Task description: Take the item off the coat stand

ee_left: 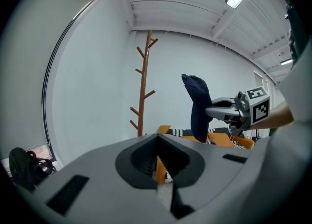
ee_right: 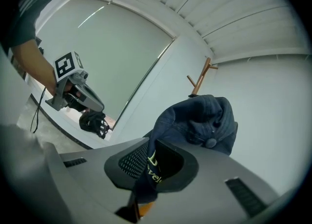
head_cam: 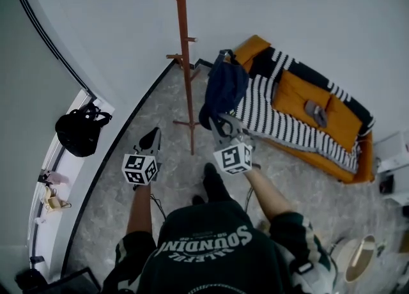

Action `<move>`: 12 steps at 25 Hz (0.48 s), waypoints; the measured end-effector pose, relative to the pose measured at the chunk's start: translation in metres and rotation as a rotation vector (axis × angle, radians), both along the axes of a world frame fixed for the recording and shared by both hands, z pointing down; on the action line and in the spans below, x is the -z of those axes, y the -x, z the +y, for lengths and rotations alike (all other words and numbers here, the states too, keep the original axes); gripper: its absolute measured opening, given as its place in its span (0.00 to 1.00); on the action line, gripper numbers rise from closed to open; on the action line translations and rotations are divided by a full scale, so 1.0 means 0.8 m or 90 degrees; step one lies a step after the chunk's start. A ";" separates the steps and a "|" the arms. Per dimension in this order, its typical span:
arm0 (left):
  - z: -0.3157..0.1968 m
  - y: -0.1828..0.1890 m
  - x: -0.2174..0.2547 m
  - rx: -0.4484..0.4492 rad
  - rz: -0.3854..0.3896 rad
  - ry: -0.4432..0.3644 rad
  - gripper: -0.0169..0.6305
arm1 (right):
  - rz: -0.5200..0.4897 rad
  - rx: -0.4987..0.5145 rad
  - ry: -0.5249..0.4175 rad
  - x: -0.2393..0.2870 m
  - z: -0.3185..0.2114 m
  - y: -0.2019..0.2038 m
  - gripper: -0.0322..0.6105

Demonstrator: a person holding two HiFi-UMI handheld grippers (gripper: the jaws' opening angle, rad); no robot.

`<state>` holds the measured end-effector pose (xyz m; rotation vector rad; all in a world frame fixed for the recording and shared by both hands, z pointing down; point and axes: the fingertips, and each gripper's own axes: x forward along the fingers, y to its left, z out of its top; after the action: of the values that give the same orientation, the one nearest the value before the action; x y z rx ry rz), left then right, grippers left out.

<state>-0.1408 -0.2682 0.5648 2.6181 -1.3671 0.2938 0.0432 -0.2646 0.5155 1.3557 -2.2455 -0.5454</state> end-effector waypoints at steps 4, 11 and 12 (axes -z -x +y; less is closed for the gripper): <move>0.000 -0.007 -0.003 -0.008 0.002 0.003 0.03 | 0.007 0.001 0.011 -0.009 0.008 -0.003 0.09; -0.002 -0.004 0.000 -0.013 0.009 0.000 0.03 | 0.005 -0.001 0.012 -0.005 0.008 0.004 0.09; -0.002 -0.002 0.000 -0.013 0.010 0.000 0.03 | 0.007 -0.001 0.011 -0.004 0.008 0.006 0.09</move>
<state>-0.1393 -0.2699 0.5645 2.6308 -1.3360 0.2747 0.0385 -0.2578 0.5185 1.3433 -2.2359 -0.5309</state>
